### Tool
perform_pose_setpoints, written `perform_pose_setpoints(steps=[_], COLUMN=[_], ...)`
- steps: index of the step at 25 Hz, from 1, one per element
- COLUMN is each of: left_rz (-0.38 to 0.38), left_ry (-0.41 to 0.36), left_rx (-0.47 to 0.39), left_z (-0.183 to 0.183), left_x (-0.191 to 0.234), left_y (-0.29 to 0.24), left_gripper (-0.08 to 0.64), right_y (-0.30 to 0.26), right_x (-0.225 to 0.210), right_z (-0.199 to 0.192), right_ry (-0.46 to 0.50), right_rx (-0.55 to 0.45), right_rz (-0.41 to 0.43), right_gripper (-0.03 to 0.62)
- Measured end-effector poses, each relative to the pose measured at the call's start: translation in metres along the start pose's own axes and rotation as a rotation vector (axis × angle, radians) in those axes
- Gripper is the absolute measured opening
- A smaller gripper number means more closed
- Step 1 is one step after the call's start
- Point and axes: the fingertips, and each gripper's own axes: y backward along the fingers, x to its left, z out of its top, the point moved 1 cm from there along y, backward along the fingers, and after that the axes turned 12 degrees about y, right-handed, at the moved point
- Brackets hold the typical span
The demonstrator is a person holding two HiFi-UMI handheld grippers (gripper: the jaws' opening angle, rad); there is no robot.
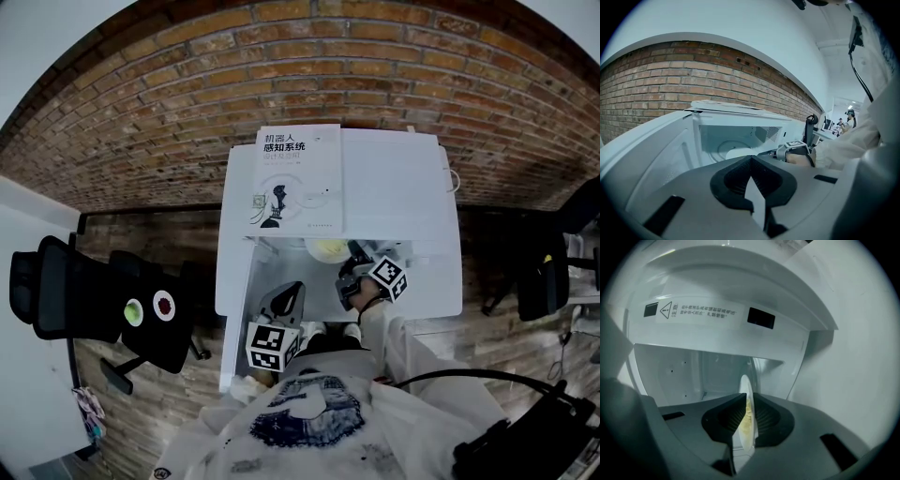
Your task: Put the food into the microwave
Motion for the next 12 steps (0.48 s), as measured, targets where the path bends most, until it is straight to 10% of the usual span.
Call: perform_pose_setpoints(steps=[12], left_rz=[-0.023], left_ry=[0.048], left_rx=[0.045], left_z=[-0.013], left_x=[-0.007], left_y=[-0.012], left_gripper=[0.008], right_y=[0.004], right_x=[0.002], right_z=[0.003], right_ry=[0.004], right_rx=[0.010], right_rz=[0.016], right_gripper=[0.087])
